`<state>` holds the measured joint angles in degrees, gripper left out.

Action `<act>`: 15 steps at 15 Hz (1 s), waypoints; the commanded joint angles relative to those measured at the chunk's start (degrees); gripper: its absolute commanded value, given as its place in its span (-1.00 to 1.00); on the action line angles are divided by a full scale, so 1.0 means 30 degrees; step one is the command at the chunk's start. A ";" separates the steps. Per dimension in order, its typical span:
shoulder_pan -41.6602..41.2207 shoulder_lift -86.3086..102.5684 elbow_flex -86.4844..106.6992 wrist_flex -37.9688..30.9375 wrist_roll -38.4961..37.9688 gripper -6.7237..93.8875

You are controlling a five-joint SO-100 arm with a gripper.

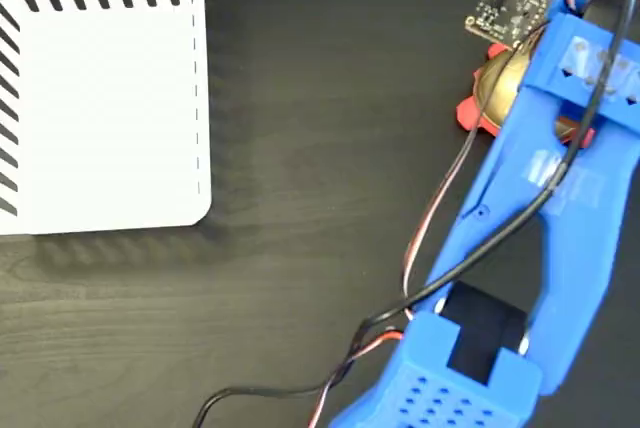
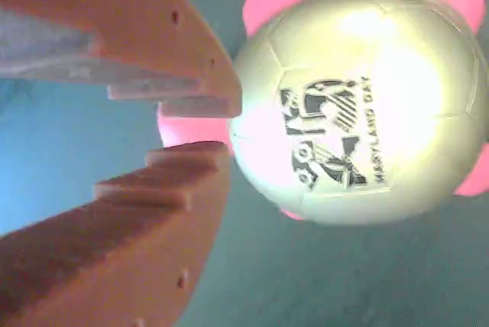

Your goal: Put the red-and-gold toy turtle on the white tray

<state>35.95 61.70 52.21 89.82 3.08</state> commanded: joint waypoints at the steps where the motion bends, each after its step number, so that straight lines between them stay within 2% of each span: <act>1: 0.0088 0.0703 -0.0322 0.0469 0.0000 -0.77; 3: -0.0146 0.0586 -0.0322 0.1289 -0.0410 -0.21; 4: -0.0146 0.0586 -0.0322 0.1553 -0.0527 -0.10; 7: -0.0146 0.0146 -0.0322 0.2227 -0.1113 0.08; 11: -0.0146 -0.1406 -0.1172 0.3545 -0.1611 0.14; 14: -0.0146 -0.2168 -0.1699 0.3545 -0.1465 0.14; 15: -0.0176 -0.2256 -0.1875 0.3545 -0.1436 0.24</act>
<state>35.33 52.56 50.01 99.76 -0.79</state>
